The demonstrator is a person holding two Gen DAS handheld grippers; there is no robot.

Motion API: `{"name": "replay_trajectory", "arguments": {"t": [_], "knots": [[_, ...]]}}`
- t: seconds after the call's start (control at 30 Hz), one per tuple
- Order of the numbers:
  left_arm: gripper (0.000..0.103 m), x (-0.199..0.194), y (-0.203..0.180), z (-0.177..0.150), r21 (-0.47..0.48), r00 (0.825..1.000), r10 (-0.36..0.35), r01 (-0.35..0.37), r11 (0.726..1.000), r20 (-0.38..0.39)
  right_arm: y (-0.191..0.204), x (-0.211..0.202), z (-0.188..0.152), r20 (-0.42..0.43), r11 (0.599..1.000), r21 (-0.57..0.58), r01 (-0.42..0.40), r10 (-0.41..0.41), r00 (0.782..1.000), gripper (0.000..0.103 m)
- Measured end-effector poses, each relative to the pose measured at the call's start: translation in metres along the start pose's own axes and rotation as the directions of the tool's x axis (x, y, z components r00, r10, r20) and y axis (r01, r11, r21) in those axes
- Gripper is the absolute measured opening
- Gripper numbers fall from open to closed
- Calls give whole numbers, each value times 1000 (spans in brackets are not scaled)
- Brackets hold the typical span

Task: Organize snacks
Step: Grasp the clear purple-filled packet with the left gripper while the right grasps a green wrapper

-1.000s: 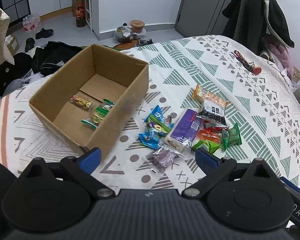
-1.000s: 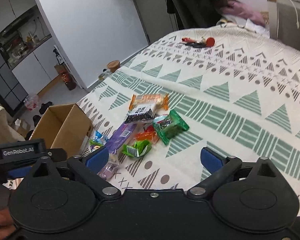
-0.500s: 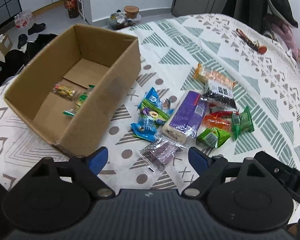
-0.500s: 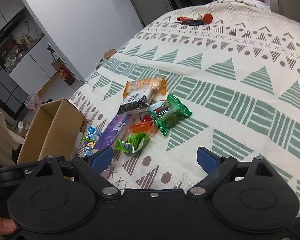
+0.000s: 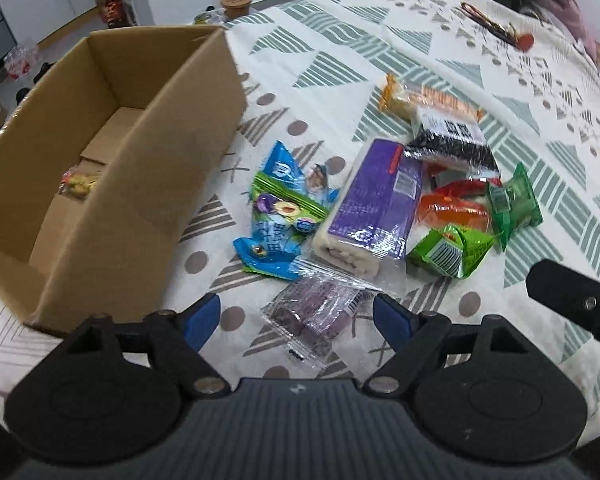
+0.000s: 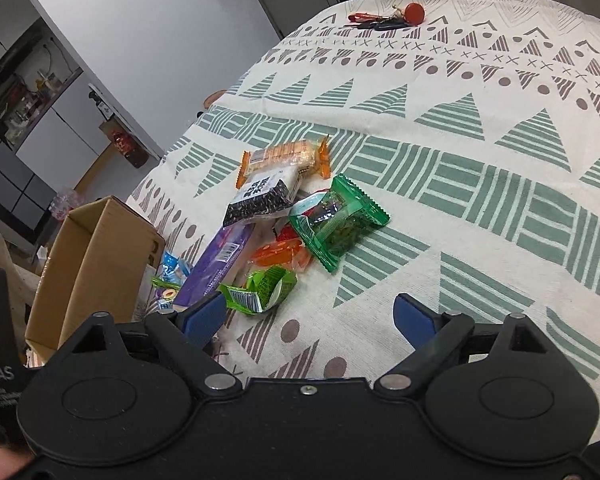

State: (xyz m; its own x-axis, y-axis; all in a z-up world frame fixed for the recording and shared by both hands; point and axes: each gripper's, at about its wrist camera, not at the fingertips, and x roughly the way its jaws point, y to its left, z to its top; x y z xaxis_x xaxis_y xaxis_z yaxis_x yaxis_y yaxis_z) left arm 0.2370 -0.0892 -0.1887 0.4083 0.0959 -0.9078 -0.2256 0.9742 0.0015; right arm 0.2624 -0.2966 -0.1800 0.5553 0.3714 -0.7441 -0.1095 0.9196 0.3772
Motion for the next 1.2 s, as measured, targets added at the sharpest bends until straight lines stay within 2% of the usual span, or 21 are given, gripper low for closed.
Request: {"name": "replay_trajectory", "arguments": {"t": [0.07,0.1,0.23,0.27,0.33,0.43,0.57,0.8,0.87,1.0,1.13,1.2], "knots": [[84,5,-2,-1,8,1000,4,-4,1000,-5,1,4,0,-6,1000,-4,2,-2,1000,90],[80,8,-1,-1,5,1000,4,-4,1000,-10,2,6,0,-9,1000,-9,3,-3,1000,90],[57,16,1,-1,-5,999,-22,22,1000,-28,6,16,0,-23,1000,-25,4,-4,1000,85],[54,15,1,-1,-3,999,-25,25,1000,-22,8,19,1,-28,1000,-29,3,-4,1000,83],[36,14,1,0,-1,999,-43,43,999,-21,12,25,1,-34,999,-36,2,-3,999,80],[33,10,3,1,-20,999,-39,39,999,-24,16,30,2,-43,999,-33,-13,11,999,75],[32,6,8,-2,-40,997,-62,61,997,-36,20,40,3,-74,999,-11,-31,30,997,61],[32,-6,16,-2,-61,997,-72,70,996,-31,26,54,7,-90,999,31,-44,47,995,54],[32,-9,20,-2,-68,997,-70,68,995,-25,27,56,7,-93,998,39,-51,55,994,44],[32,-16,26,0,-74,997,-71,70,995,-16,31,61,7,-96,998,34,-53,56,994,36],[32,-20,31,-1,-88,997,-77,75,993,-10,33,65,8,-101,997,44,-56,60,993,34],[32,-22,32,-2,-85,997,-79,78,993,-5,35,68,11,-103,998,46,-53,57,993,40]]}}
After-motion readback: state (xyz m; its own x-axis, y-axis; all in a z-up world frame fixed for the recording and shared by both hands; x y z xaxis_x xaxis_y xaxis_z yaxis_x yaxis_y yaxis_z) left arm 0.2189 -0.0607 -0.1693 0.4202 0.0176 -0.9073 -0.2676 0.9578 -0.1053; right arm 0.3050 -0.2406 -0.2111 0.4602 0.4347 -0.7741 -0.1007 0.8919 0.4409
